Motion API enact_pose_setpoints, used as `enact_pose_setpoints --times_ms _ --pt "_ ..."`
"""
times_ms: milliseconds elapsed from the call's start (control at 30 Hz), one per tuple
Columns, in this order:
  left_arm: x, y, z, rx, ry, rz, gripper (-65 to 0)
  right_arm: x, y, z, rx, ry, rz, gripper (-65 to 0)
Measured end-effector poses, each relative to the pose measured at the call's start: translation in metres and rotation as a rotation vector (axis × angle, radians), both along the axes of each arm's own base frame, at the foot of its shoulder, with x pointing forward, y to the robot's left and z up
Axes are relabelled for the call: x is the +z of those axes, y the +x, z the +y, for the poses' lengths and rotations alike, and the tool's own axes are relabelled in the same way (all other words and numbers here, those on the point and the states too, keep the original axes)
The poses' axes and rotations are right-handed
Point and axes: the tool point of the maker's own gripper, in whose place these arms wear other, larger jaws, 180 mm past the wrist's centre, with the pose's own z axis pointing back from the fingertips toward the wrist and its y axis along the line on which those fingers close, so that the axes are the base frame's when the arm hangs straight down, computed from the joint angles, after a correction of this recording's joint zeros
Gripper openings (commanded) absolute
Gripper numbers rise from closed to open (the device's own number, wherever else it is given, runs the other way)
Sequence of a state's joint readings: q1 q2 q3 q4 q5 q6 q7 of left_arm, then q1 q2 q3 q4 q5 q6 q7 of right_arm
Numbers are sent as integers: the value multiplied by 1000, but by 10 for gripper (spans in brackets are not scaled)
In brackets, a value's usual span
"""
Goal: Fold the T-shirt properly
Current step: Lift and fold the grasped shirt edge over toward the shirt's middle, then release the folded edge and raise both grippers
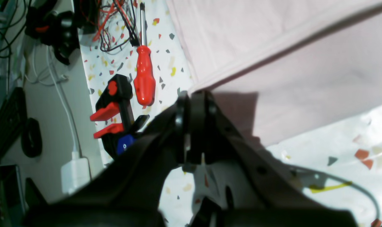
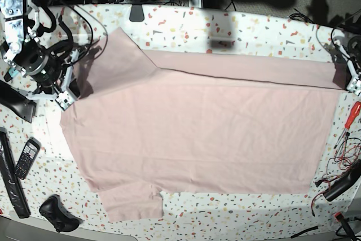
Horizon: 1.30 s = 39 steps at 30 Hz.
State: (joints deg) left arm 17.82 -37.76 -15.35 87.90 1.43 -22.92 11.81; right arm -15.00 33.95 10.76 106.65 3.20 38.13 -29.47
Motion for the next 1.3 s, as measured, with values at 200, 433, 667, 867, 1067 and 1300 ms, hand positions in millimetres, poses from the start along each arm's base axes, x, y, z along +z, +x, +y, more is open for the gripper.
enact_pose_setpoints --times_ms 200,433,667,867,1067,1300 --pt "0 10 2 -3 -27 1 -650 -8 3 -9 -25 3 18 -650" --pt "-6 20 5 12 -48 -1 -650 -11 2 -11 -30 5 25 -650" --pt "-35 29 -15 -45 -44 75 -650 -12 3 -12 -34 5 28 -650" --pt "-37 47 0 -4 -42 67 -650 -25 6 -25 -74 12 62 -650" --pt "-41 55 9 26 -64 65 -650 -25 20 -38 -111 17 53 -650" --pt "-52 57 -4 35 -115 55 -650 -32 18 -43 -128 15 74 -650"
